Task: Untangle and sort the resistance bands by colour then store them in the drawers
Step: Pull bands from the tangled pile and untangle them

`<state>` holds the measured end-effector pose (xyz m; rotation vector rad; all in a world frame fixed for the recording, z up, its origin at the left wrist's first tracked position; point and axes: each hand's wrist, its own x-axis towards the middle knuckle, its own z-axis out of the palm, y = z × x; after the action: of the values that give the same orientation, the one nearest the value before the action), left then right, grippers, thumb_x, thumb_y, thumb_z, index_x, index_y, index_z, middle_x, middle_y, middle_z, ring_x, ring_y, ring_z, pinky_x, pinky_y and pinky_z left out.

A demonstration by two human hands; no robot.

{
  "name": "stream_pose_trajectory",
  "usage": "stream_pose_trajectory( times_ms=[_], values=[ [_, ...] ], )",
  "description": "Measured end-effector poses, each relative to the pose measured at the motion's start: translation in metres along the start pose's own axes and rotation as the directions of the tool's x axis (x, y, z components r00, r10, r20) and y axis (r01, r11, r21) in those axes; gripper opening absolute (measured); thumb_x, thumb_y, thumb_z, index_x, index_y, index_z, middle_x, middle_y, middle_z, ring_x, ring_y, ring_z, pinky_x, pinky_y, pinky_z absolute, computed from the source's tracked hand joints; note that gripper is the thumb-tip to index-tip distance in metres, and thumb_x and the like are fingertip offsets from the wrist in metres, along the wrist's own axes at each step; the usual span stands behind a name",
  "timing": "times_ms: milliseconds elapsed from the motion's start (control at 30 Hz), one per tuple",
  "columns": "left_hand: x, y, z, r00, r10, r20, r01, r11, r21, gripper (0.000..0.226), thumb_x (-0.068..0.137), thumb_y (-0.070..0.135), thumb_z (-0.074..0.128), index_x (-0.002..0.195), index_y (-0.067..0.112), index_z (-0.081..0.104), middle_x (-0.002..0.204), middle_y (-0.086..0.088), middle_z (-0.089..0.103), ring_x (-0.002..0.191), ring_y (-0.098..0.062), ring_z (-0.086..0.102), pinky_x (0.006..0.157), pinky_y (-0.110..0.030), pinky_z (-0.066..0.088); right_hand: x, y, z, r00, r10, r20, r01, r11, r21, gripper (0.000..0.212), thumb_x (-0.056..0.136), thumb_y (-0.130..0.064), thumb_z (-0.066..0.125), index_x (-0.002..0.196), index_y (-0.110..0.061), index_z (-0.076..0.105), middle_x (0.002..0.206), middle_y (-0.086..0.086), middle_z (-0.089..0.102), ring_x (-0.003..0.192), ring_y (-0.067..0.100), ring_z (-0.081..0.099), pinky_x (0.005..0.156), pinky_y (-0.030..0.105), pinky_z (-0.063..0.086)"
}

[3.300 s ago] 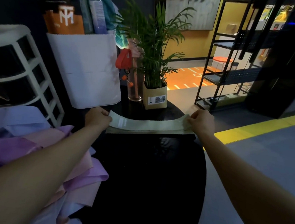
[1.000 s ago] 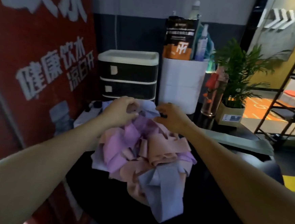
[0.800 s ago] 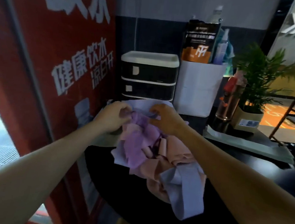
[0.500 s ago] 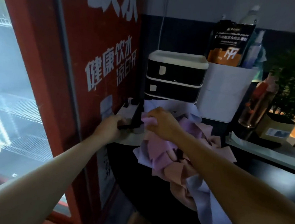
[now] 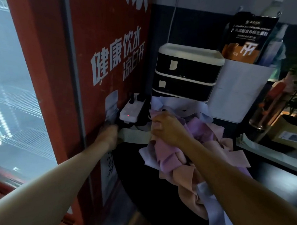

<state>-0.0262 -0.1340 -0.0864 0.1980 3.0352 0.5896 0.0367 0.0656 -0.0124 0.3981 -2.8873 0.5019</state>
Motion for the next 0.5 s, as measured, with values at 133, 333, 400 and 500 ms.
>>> stream_pose_trajectory(
  times_ms=[133, 333, 400, 500],
  values=[
    [0.002, -0.001, -0.001, 0.998, 0.055, 0.040, -0.053, 0.997, -0.049, 0.019, 0.087, 0.016, 0.063, 0.101, 0.002, 0.063, 0.101, -0.010, 0.062, 0.098, -0.023, 0.059, 0.080, -0.025, 0.043, -0.002, 0.004, -0.003, 1.000, -0.014, 0.025, 0.014, 1.000, -0.004, 0.026, 0.086, -0.014, 0.061, 0.105, 0.002, 0.063, 0.111, 0.013, 0.060, 0.104, 0.026, 0.053, 0.084, 0.024, 0.034],
    [-0.012, 0.043, -0.042, 0.984, 0.170, -0.044, -0.175, 0.974, -0.144, 0.022, 0.095, 0.013, 0.050, 0.111, 0.000, 0.057, 0.109, -0.019, 0.060, 0.102, -0.032, 0.056, 0.075, -0.029, 0.037, -0.006, 0.009, -0.017, 1.000, 0.000, -0.009, 0.000, 0.998, -0.059, 0.035, 0.085, -0.022, 0.065, 0.116, -0.007, 0.061, 0.122, 0.012, 0.054, 0.113, 0.026, 0.049, 0.091, 0.029, 0.035],
    [-0.014, 0.064, -0.059, 0.966, 0.246, -0.077, -0.253, 0.960, -0.118, 0.019, 0.095, 0.012, 0.048, 0.105, -0.001, 0.057, 0.107, -0.018, 0.059, 0.102, -0.032, 0.055, 0.074, -0.029, 0.036, -0.008, 0.008, -0.022, 1.000, -0.007, -0.011, 0.007, 0.999, -0.054, 0.032, 0.085, -0.021, 0.064, 0.111, -0.004, 0.062, 0.117, 0.012, 0.056, 0.107, 0.025, 0.051, 0.080, 0.024, 0.035],
    [-0.015, 0.089, -0.078, 0.936, 0.348, -0.055, -0.351, 0.934, -0.073, 0.010, 0.093, 0.015, 0.053, 0.087, 0.006, 0.054, 0.093, -0.014, 0.056, 0.089, -0.029, 0.054, 0.067, -0.030, 0.035, -0.012, 0.007, -0.033, 1.000, -0.001, -0.026, 0.001, 1.000, -0.008, 0.022, 0.083, -0.020, 0.066, 0.098, -0.005, 0.063, 0.094, 0.004, 0.057, 0.085, 0.018, 0.052, 0.062, 0.023, 0.031]
  ],
)
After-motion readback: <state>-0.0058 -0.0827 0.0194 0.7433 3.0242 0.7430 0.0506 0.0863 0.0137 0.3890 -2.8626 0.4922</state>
